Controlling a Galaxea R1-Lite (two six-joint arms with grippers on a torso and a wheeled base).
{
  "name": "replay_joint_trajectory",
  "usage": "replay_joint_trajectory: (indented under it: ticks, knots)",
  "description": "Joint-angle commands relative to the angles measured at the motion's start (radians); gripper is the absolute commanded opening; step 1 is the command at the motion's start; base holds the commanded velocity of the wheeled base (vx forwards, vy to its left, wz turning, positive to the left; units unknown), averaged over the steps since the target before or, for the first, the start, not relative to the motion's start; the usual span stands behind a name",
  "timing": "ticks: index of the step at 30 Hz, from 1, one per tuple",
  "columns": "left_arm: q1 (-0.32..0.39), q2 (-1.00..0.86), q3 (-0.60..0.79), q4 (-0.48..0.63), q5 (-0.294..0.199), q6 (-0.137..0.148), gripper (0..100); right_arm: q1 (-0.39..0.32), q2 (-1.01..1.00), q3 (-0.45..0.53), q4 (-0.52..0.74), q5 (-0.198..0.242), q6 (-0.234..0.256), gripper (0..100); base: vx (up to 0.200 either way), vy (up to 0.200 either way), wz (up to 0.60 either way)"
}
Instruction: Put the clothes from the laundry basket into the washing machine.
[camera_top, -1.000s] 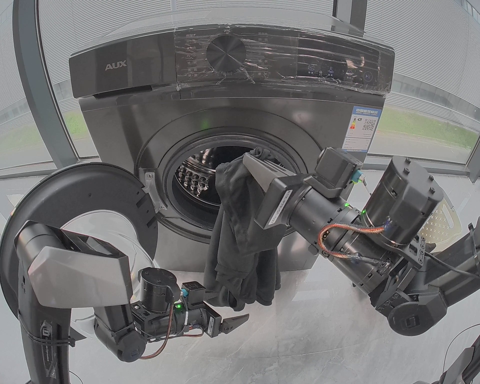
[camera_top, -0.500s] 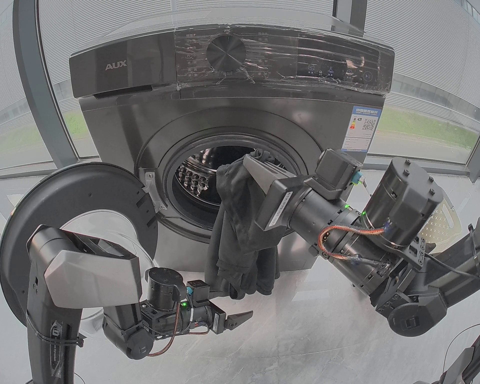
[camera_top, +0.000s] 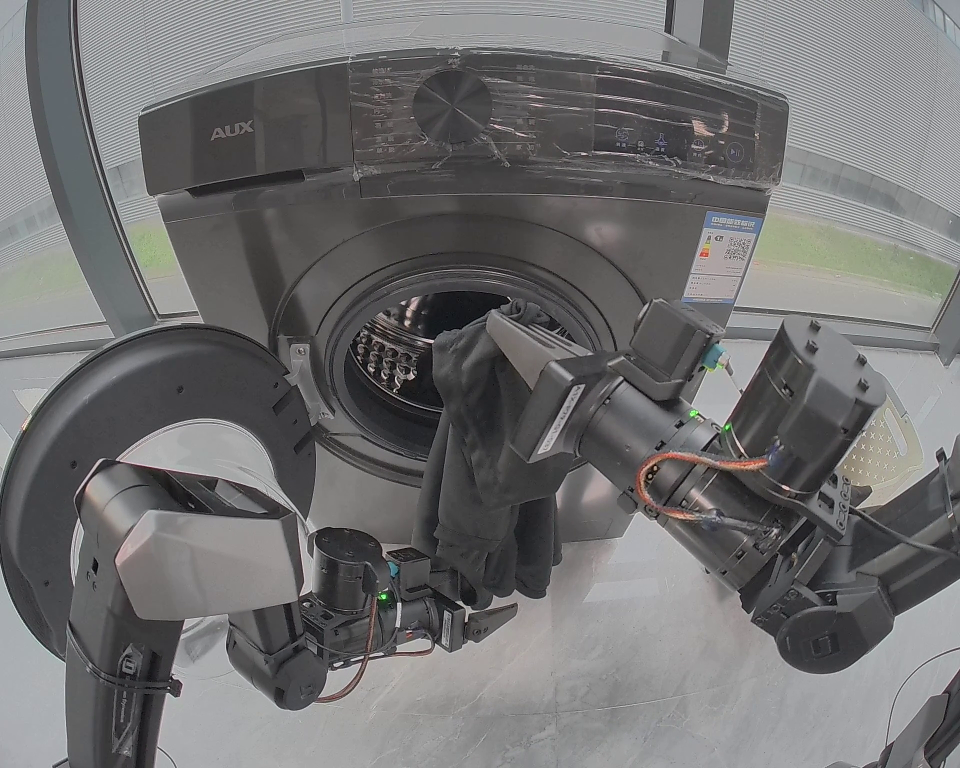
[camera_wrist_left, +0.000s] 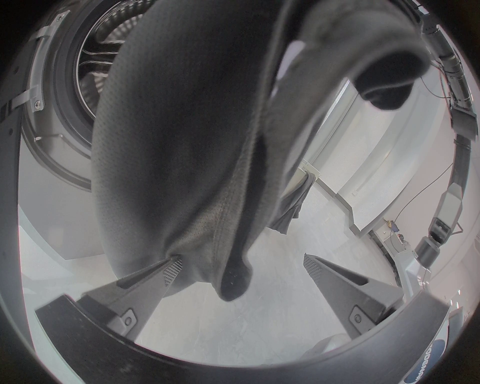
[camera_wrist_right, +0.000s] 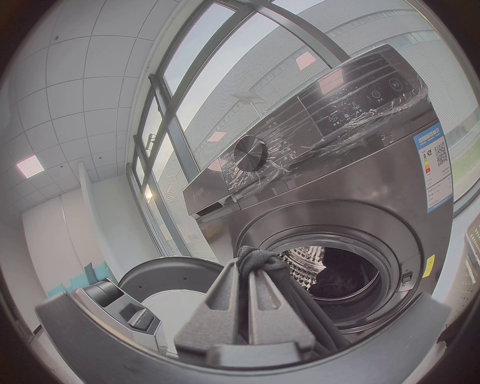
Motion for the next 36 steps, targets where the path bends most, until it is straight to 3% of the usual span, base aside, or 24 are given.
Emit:
replay_joint_trajectory:
  ticks: [1,12,13,19,23,29,36]
  knots:
    - [0.001,0.034,-0.028,0.001,0.021,-0.001,100,0.000,0.000,0.004,-0.001,0.000,-0.001,0,0.000,0.000,0.00]
    - [0.009,0.074,-0.112,-0.003,0.121,0.001,100,0.000,-0.001,0.008,-0.002,0.000,-0.001,0,0.000,0.000,0.00]
    - [0.009,0.074,-0.114,-0.005,0.122,0.001,0,0.000,-0.001,0.008,-0.002,0.000,-0.001,0,0.000,0.000,0.00]
    - [0.012,0.071,-0.120,-0.009,0.122,0.002,0,-0.004,-0.001,0.020,-0.018,0.000,-0.004,0,0.000,0.000,0.00]
    - [0.012,0.058,-0.098,-0.072,0.122,0.002,0,-0.027,-0.001,0.034,-0.019,0.000,-0.012,0,0.000,0.000,0.00]
    - [0.003,-0.054,0.054,-0.160,0.116,0.016,0,-0.119,-0.003,0.050,-0.015,-0.001,-0.032,0,0.000,0.000,0.00]
    - [0.001,-0.226,0.228,-0.161,0.085,0.065,0,-0.242,0.005,0.071,-0.019,-0.021,-0.043,0,0.000,0.000,0.00]
